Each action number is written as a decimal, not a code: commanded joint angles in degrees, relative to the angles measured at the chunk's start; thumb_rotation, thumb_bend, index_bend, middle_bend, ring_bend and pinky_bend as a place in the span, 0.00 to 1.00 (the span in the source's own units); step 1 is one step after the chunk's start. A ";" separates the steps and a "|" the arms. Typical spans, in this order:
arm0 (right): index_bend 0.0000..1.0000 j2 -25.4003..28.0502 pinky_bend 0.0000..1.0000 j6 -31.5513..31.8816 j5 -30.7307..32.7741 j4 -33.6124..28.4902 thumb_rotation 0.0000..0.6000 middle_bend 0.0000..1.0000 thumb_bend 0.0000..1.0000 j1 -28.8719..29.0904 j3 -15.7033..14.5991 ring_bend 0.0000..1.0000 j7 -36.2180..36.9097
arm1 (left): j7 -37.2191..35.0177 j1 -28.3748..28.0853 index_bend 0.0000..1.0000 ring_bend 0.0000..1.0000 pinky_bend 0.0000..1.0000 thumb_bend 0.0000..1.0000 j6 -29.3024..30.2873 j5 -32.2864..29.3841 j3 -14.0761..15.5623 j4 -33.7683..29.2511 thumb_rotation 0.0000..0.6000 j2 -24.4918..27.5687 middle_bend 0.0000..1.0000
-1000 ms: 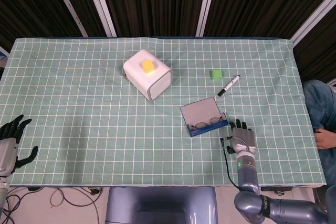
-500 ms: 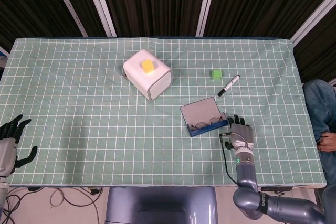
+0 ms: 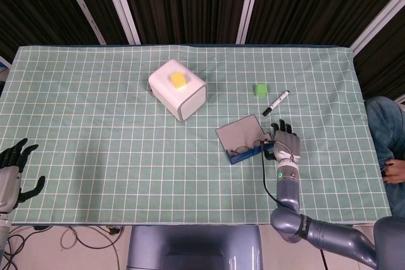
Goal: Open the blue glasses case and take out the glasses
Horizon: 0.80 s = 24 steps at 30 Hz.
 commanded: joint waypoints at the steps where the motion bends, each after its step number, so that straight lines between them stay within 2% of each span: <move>1: 0.18 -0.68 0.22 -0.85 0.14 2.22 1.00 0.00 0.39 0.48 1.14 0.04 0.89 | -0.06 0.02 0.14 0.00 0.00 0.37 0.05 0.03 -0.02 -0.02 1.00 0.01 0.00; 8: 0.18 -0.77 0.22 -3.77 1.02 5.48 1.00 0.00 0.39 1.01 2.59 0.04 1.74 | -0.01 0.03 0.14 0.00 0.00 0.37 0.07 -0.01 -0.02 -0.05 1.00 0.01 0.00; 14: 0.18 -1.07 0.23 -7.06 1.37 9.01 1.00 0.00 0.34 1.99 4.34 0.04 3.45 | -0.14 0.07 0.14 0.00 0.00 0.37 0.14 0.02 -0.04 -0.05 1.00 0.03 0.00; 24: 0.19 -2.54 0.22 -16.59 3.44 17.13 1.00 0.00 0.30 4.11 8.02 0.04 8.80 | -0.21 0.09 0.14 0.00 0.00 0.37 0.12 -0.06 -0.06 -0.13 1.00 0.10 0.00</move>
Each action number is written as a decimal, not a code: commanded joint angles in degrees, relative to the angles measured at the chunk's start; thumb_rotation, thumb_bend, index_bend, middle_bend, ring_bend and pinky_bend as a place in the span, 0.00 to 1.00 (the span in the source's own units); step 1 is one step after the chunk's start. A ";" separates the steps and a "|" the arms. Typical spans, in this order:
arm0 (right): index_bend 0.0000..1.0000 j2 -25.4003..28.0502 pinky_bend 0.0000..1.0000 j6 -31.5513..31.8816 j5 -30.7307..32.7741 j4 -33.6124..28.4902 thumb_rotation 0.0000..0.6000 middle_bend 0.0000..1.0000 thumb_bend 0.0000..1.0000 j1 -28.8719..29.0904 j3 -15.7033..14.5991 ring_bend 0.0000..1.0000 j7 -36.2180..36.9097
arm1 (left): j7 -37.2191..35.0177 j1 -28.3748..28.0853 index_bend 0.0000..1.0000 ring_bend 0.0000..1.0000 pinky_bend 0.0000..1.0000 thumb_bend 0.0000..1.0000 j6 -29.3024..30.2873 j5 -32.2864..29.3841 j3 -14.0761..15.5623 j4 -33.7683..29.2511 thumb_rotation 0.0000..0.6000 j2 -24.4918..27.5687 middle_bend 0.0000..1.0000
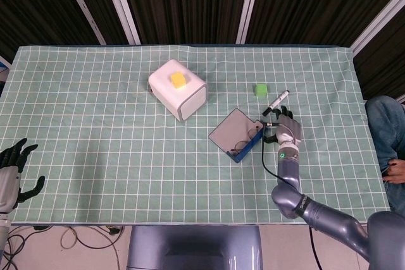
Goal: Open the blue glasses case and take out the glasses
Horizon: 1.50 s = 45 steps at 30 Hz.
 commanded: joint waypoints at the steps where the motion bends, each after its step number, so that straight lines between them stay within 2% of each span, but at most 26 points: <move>1: 0.19 -0.78 0.22 -4.35 0.44 3.28 1.00 0.00 0.30 1.02 1.48 0.04 2.88 | -0.06 0.02 0.14 0.00 0.00 0.37 0.04 -0.03 -0.03 0.00 1.00 0.00 0.00; 8: 0.19 -2.81 0.22 -8.60 -0.37 9.44 1.00 0.00 0.26 3.14 1.49 0.04 5.26 | -0.11 -0.01 0.14 0.00 0.00 0.37 -0.04 -0.17 -0.09 0.02 1.00 0.02 0.00; 27: 0.19 -8.73 0.22 -8.85 -6.57 15.38 1.00 0.00 0.23 7.56 1.17 0.03 9.71 | -0.34 -0.12 0.15 0.00 0.00 0.37 -0.33 -0.33 -0.15 0.16 1.00 0.09 0.00; 31: 0.19 -7.13 0.22 -7.84 -11.80 12.26 1.00 0.00 0.23 5.77 -0.40 0.02 12.51 | -0.27 -0.20 0.15 0.00 0.00 0.37 -0.54 -0.41 -0.11 0.19 1.00 0.10 0.00; 36: 0.16 -4.01 0.22 -4.57 -17.68 6.97 1.00 0.00 0.23 3.81 -3.50 0.01 11.91 | -0.17 -0.13 0.15 0.00 0.00 0.37 -0.36 -0.35 -0.09 0.06 1.00 0.07 0.00; 41: 0.13 1.43 0.21 -2.49 -23.25 -2.79 1.00 0.00 0.26 1.02 -7.30 0.00 10.70 | -0.12 -0.12 0.15 0.00 0.00 0.37 -0.35 -0.31 -0.05 -0.01 1.00 0.09 0.00; 45: 0.11 6.15 0.21 -2.02 -24.50 -10.96 1.00 0.00 0.26 -0.36 -10.46 0.00 6.95 | -0.09 -0.15 0.15 0.00 0.00 0.37 -0.40 -0.29 -0.04 -0.04 1.00 0.11 0.00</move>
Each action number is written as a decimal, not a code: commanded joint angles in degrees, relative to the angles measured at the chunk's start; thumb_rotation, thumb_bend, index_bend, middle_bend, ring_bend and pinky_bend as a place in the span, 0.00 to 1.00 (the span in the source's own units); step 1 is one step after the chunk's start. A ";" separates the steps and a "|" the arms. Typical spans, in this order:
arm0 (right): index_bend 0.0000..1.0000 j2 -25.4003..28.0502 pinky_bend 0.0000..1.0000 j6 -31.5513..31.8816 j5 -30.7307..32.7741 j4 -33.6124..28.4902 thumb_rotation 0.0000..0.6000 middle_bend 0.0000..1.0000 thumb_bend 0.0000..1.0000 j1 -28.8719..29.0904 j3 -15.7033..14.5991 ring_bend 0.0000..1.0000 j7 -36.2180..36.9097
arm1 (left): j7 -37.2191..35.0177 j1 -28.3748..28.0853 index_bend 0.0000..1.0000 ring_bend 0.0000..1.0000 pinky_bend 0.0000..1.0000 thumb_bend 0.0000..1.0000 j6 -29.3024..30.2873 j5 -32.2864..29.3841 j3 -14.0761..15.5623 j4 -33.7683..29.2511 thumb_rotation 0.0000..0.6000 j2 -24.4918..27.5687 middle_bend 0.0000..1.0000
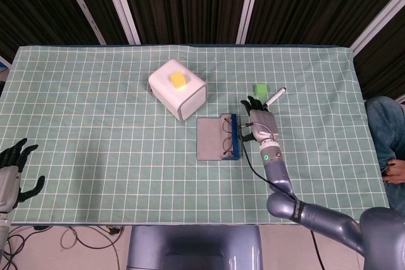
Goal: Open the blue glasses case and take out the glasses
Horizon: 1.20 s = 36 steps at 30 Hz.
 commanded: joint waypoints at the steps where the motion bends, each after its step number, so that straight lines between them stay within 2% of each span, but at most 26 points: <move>1: 0.11 6.14 0.21 1.39 -1.85 -9.71 1.00 0.00 0.26 -2.22 -4.09 0.00 -4.61 | 0.02 0.00 0.15 0.00 0.00 0.37 0.01 0.04 0.02 0.01 1.00 0.00 0.00; 4: 0.11 8.91 0.21 2.42 -1.77 -15.46 1.00 0.00 0.26 -2.48 -5.92 0.00 -8.00 | 0.01 0.02 0.15 0.00 0.00 0.37 0.04 -0.02 -0.01 -0.03 1.00 -0.01 0.00; 8: 0.11 10.88 0.21 3.97 -2.18 -19.79 1.00 0.00 0.26 -2.67 -8.08 0.00 -11.31 | 0.08 -0.03 0.16 0.00 0.00 0.37 -0.10 -0.12 0.01 -0.06 1.00 0.03 0.00; 15: 0.14 13.63 0.21 7.01 -3.49 -24.28 1.00 0.00 0.26 -3.42 -11.70 0.00 -15.90 | 0.13 -0.10 0.16 0.00 0.00 0.37 -0.24 -0.26 -0.01 -0.06 1.00 0.02 0.00; 20: 0.17 14.75 0.21 10.77 -1.93 -28.12 1.00 0.00 0.25 -3.70 -14.86 0.00 -22.91 | 0.27 -0.15 0.16 0.00 0.00 0.37 -0.33 -0.46 -0.05 -0.18 1.00 -0.01 0.00; 26: 0.19 13.78 0.21 12.81 -1.42 -30.55 1.00 0.00 0.25 -3.68 -16.05 0.00 -25.60 | 0.55 -0.11 0.16 0.00 0.00 0.37 -0.22 -0.56 -0.05 -0.38 1.00 -0.04 0.00; 36: 0.19 10.08 0.21 13.24 -2.53 -29.78 1.00 0.00 0.25 -3.16 -16.71 0.00 -26.52 | 0.68 -0.20 0.16 0.00 0.00 0.37 -0.41 -0.89 -0.11 -0.38 1.00 -0.04 0.00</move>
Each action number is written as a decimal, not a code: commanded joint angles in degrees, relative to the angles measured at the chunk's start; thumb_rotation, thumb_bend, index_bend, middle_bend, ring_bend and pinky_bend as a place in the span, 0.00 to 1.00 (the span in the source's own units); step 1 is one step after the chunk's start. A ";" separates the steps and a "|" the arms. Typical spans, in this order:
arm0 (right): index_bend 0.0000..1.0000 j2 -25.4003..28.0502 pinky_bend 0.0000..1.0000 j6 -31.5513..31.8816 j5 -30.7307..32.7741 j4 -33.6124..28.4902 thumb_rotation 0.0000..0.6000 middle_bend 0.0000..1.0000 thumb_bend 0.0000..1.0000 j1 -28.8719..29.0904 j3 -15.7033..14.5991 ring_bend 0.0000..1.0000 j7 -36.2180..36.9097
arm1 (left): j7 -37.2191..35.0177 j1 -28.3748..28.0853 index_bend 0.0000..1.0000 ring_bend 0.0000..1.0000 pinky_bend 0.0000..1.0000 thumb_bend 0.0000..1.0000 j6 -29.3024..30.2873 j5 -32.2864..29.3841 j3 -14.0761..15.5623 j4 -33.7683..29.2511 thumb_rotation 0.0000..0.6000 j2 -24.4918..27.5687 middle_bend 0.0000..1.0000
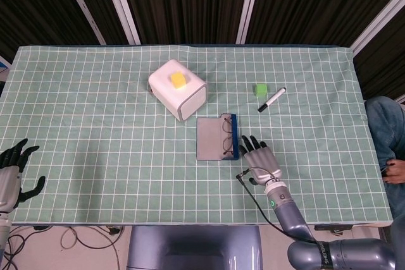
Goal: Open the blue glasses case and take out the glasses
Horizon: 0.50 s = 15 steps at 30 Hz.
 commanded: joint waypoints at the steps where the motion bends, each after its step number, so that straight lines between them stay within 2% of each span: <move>1: 0.19 -1.14 0.21 0.11 -0.56 0.38 1.00 0.00 0.25 0.26 -0.16 0.00 -0.33 | 0.02 -0.02 0.16 0.00 0.00 0.37 -0.05 -0.06 0.00 0.03 1.00 -0.01 0.00; 15: 0.20 -4.69 0.21 1.03 -2.85 1.32 1.00 0.00 0.25 0.62 -1.05 0.00 -2.16 | 0.16 -0.07 0.16 0.00 0.00 0.37 -0.11 -0.26 -0.04 0.00 1.00 0.01 0.00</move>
